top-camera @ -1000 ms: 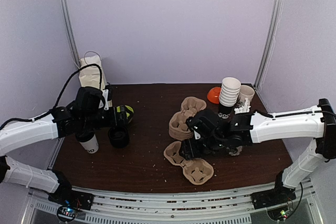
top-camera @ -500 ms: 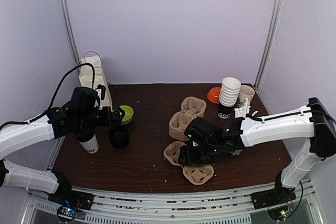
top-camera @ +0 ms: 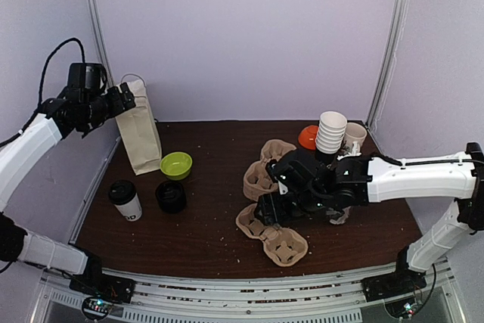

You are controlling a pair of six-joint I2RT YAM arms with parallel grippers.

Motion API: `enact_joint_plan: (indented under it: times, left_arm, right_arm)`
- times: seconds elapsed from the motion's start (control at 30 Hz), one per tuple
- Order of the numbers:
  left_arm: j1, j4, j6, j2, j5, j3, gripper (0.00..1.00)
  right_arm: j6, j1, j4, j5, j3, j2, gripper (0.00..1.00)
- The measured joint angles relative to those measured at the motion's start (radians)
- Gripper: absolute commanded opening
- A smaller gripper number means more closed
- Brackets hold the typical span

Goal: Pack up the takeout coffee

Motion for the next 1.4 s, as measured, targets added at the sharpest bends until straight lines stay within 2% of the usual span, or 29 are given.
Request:
enact_joint_plan:
  times: [0.13, 0.4, 0.5, 0.77, 1.0, 1.4]
  left_arm:
    - [0.040, -0.052, -0.001, 0.021, -0.004, 0.053, 0.97]
    - [0.203, -0.108, 0.000, 0.101, 0.075, 0.127, 0.86]
    - [0.208, -0.118, 0.003, 0.150, 0.102, 0.153, 0.80]
    - [0.230, -0.122, 0.004, 0.241, 0.140, 0.170, 0.73]
    - [0.234, -0.108, 0.011, 0.310, 0.153, 0.226, 0.53]
    - [0.234, -0.102, 0.047, 0.341, 0.153, 0.232, 0.10]
  right_arm:
    - [-0.042, 0.000, -0.002, 0.014, 0.001, -0.027, 0.74]
    - [-0.103, -0.003, 0.000, 0.029, 0.001, -0.061, 0.74]
    - [-0.115, -0.009, 0.001, 0.033, 0.001, -0.080, 0.74]
    - [-0.132, -0.015, 0.023, 0.048, -0.008, -0.126, 0.74]
    - [-0.128, -0.016, 0.024, 0.059, -0.043, -0.146, 0.74]
    - [-0.127, -0.018, 0.024, 0.075, -0.047, -0.164, 0.74]
